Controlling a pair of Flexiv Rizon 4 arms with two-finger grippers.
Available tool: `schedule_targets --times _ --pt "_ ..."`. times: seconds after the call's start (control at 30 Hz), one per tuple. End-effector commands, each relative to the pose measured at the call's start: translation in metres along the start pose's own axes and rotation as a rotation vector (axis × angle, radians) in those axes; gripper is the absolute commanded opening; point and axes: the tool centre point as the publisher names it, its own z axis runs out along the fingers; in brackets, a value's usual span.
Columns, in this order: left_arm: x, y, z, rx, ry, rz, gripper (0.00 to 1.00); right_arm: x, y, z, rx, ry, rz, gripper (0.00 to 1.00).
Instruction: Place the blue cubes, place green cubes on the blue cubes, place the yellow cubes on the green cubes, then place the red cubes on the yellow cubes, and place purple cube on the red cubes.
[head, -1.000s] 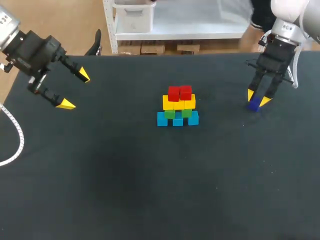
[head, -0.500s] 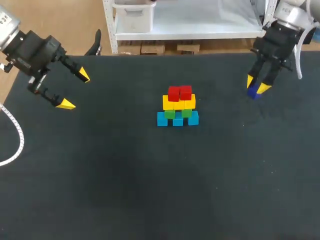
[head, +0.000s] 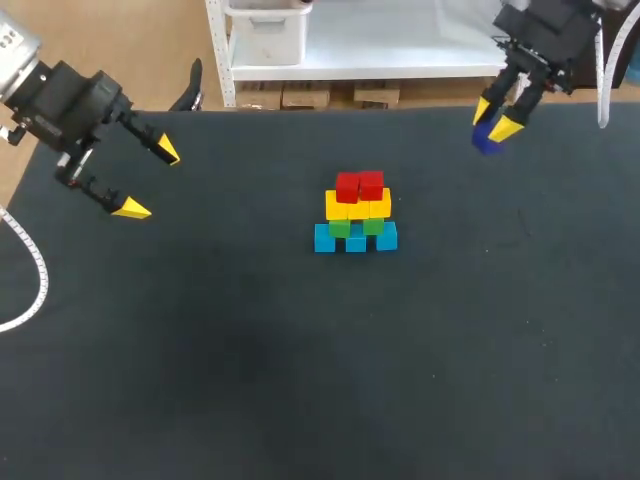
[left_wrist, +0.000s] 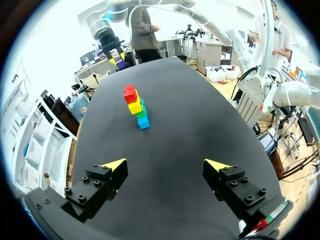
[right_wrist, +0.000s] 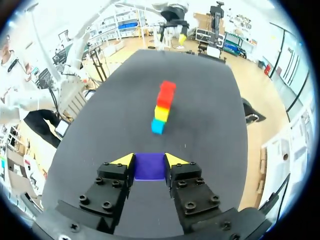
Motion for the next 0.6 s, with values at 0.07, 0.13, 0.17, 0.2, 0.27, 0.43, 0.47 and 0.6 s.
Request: schedule_targets --times 0.07,0.13,0.17,0.2,0.27,0.43,0.47,0.6 --pt "0.001 0.000 0.000 -0.001 -0.001 0.003 1.00 -0.033 0.037 0.017 0.464 0.040 0.008 0.00" --pt "0.001 0.000 0.000 -0.001 -0.001 0.003 1.00 -0.045 0.035 0.021 0.488 0.042 0.006 0.00" --pt "0.001 0.000 0.000 -0.001 -0.001 0.003 1.00 -0.051 0.034 0.023 0.498 0.049 0.021 0.00" --pt "0.001 0.000 0.000 -0.001 -0.001 0.003 1.00 -0.057 0.033 0.025 0.510 0.058 0.022 0.00" --pt "0.001 0.000 0.000 -0.001 -0.001 0.003 1.00 -0.066 0.032 0.031 0.528 0.060 0.041 0.00" --pt "0.001 0.000 0.000 -0.001 -0.001 0.003 1.00 -0.085 0.025 0.039 0.646 0.105 0.131 0.00" --pt "0.001 0.000 0.000 -0.001 -0.001 0.003 1.00 -0.088 0.022 0.042 0.657 0.086 0.127 0.00" --pt "0.001 0.000 0.000 -0.001 -0.001 0.003 1.00 -0.100 0.011 0.053 0.695 0.064 0.160 0.00"
